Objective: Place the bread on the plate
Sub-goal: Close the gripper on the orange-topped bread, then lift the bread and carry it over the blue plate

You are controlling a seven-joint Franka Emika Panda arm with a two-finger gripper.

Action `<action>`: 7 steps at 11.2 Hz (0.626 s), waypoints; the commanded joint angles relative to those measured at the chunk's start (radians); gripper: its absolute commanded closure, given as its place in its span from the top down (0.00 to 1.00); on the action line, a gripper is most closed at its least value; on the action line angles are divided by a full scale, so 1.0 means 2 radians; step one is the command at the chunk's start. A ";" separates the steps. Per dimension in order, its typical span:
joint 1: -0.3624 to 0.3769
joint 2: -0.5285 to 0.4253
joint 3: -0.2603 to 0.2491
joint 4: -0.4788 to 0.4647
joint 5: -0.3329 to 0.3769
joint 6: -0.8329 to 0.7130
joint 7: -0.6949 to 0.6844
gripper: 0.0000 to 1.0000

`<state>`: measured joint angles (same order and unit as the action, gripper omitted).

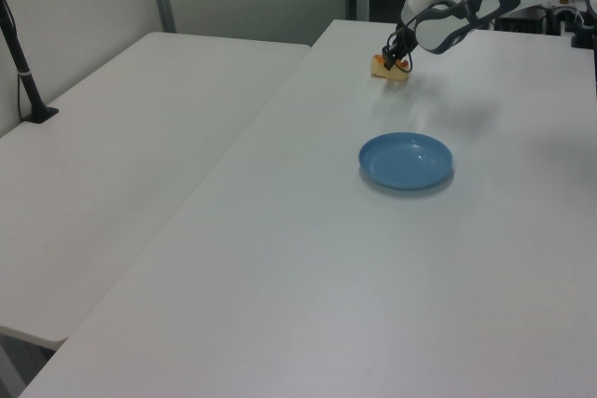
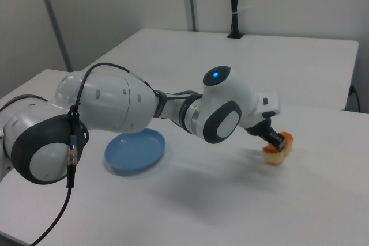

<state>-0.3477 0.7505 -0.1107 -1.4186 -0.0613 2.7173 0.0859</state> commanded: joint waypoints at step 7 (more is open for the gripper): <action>0.026 -0.245 0.100 -0.035 -0.002 -0.457 -0.005 0.28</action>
<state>-0.3068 0.3796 0.0389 -1.4144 -0.0623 1.9785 0.0846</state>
